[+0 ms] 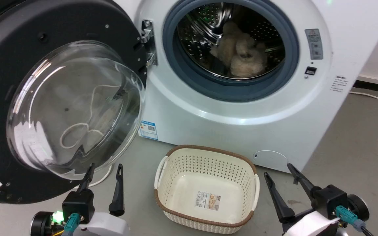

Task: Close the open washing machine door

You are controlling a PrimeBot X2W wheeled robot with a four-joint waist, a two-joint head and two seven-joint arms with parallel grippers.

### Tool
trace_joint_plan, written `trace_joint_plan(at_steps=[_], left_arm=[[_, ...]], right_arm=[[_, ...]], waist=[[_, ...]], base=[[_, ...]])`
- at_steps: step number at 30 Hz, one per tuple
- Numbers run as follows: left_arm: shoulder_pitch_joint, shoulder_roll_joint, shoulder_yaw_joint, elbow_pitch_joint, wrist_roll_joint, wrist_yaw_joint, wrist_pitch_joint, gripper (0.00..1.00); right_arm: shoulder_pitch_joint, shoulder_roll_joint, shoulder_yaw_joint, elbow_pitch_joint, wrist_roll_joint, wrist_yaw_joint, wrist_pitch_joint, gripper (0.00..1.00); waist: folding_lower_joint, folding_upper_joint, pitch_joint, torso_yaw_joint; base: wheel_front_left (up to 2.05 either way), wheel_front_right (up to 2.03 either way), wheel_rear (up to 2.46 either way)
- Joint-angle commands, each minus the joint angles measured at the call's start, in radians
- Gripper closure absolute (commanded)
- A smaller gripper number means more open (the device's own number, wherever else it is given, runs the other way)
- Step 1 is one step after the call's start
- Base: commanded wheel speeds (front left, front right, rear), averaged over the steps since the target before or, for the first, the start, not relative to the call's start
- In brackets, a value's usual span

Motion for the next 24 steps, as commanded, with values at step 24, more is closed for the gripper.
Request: trace_joint_plan(at_steps=[24], left_arm=[[0.062,0.001,0.03,-0.034,-0.012,0.016,-0.059,0.0]], right_arm=[[-0.053,-0.033,0.108,0.064,0.048,0.0,-0.058,0.0]], waist=[[0.0,0.0,0.005,0.108]], base=[[0.0,0.0,0.0]])
